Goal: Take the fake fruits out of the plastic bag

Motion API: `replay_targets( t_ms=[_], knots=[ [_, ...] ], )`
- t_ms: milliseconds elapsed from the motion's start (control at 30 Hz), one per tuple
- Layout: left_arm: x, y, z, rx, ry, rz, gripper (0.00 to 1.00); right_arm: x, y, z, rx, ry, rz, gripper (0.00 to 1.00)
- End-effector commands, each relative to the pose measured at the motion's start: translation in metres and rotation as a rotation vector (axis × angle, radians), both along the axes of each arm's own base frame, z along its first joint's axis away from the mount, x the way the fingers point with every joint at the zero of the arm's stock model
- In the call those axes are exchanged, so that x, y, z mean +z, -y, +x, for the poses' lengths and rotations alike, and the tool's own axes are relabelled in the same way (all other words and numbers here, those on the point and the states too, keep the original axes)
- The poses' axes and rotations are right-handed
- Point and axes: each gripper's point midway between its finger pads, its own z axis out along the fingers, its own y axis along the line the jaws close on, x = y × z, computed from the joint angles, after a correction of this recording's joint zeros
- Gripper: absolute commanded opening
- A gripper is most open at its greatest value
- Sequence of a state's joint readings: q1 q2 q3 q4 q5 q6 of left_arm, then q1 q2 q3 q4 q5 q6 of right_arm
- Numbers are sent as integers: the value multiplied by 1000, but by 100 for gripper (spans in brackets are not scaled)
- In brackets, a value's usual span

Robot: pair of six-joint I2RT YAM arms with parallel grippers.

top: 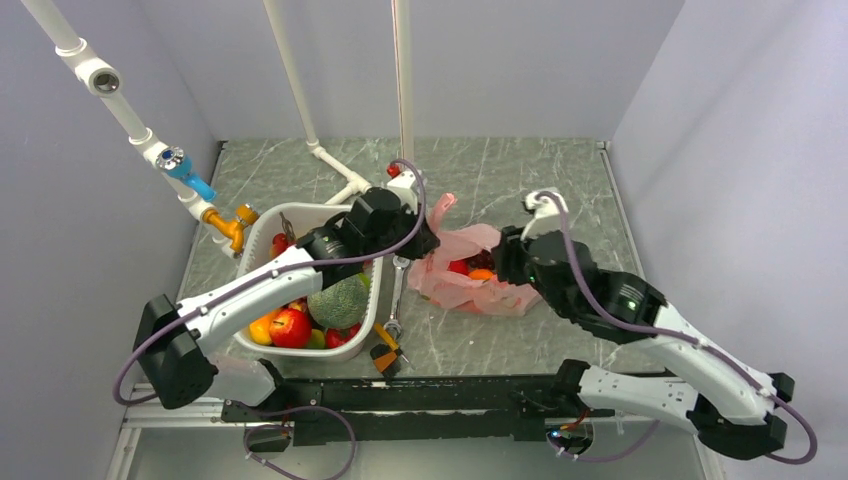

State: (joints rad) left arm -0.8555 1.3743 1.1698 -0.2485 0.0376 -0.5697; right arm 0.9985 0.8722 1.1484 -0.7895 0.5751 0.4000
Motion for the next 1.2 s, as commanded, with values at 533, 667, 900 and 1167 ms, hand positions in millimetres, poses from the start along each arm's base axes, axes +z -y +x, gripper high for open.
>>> replay_targets(
  t_ms=[533, 667, 900, 1167],
  knots=[
    [40, -47, 50, -23, 18, -301, 0, 4, 32, -102, 272, -4, 603, 4],
    [51, -49, 55, -53, 31, -304, 0, -9, 36, -105, 237, -92, 541, 4],
    [53, -47, 46, -152, 43, -266, 0, -45, 5, -130, 393, -358, 320, 37],
    [53, -49, 38, -183, 43, -237, 0, -60, 1, -127, 396, -474, 107, 88]
  ],
)
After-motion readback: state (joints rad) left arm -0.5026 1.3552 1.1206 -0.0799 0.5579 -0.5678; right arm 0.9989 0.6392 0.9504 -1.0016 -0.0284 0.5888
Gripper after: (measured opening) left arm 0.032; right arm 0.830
